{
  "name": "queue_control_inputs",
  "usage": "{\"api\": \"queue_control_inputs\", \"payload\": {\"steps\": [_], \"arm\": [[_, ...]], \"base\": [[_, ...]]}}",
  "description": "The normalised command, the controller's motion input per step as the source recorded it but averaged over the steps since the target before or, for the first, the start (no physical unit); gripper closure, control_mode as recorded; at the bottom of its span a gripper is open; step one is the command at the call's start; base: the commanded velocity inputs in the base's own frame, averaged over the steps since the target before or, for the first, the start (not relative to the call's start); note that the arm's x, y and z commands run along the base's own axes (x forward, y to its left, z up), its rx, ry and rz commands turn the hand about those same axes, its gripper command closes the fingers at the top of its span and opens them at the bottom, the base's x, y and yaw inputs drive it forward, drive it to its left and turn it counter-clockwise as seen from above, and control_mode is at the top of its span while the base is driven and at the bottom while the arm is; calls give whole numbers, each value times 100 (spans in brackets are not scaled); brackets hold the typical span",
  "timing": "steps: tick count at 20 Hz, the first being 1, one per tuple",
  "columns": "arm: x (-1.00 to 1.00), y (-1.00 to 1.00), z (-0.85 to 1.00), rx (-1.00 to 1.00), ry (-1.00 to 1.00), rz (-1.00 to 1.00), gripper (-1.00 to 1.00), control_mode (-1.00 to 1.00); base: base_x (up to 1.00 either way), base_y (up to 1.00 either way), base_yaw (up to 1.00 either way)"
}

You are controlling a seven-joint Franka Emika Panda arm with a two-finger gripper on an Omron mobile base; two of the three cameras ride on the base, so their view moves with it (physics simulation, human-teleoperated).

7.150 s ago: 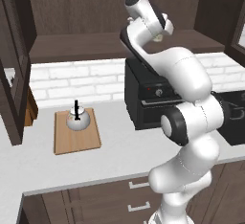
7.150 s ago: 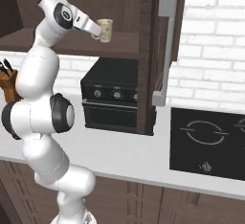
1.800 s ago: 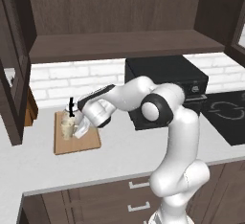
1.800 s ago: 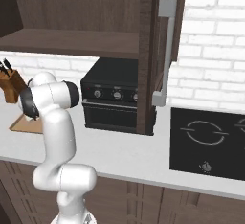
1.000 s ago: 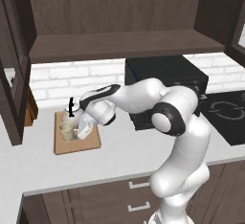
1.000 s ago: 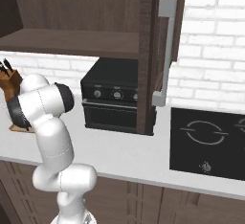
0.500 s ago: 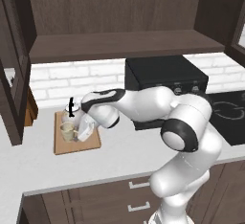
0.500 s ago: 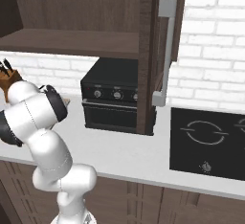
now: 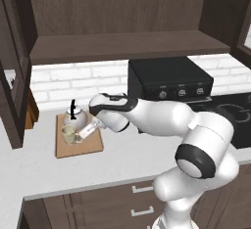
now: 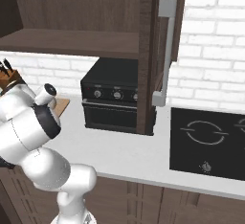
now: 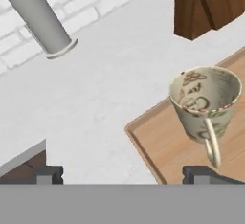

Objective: Pick the kettle from the counter and place it on the tray. Then pick the mug from the cabinet and place it on the tray. Then close the cabinet doors.

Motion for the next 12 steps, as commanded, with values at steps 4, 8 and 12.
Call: {"api": "queue_control_inputs", "payload": {"steps": [4, 8, 12], "arm": [[-1, 0, 3, -5, 25, -13, -100, -100], [-8, 0, 0, 0, 0, 0, -100, -100], [-65, 0, 22, -3, 0, 0, -100, -100]], "base": [[0, 0, 0], [0, 0, 0], [0, 0, 0]]}}
